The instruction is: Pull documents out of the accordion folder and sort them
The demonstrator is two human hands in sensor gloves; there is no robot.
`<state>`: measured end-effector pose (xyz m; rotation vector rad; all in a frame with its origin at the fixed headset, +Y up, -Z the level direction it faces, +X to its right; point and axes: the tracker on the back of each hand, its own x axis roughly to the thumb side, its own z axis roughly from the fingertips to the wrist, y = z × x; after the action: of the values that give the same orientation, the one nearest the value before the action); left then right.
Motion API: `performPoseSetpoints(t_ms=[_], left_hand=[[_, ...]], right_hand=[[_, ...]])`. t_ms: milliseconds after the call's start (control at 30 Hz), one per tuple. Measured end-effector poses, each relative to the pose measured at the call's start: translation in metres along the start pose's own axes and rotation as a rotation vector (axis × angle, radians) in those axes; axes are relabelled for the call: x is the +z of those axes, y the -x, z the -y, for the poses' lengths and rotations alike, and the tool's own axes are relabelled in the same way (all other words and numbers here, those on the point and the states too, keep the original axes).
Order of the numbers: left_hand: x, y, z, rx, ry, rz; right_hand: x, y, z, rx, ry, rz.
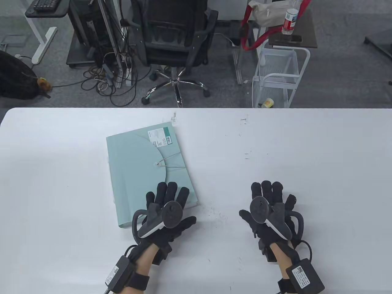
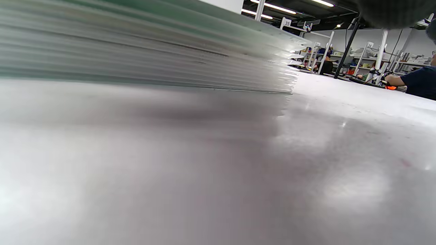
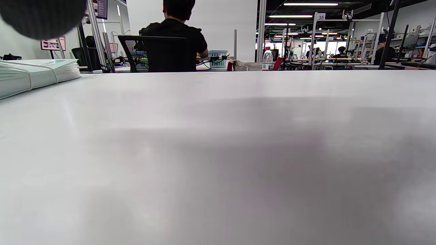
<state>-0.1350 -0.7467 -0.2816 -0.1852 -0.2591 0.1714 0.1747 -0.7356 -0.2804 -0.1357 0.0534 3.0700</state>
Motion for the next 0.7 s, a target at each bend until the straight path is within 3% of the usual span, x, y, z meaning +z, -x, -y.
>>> performPoseSetpoints(t_ms=[700], left_hand=[[-0.001,0.026,-0.01,0.099,-0.031,-0.119]], right_hand=[[-0.003,0.005,-0.004,0.0,-0.026,-0.027]])
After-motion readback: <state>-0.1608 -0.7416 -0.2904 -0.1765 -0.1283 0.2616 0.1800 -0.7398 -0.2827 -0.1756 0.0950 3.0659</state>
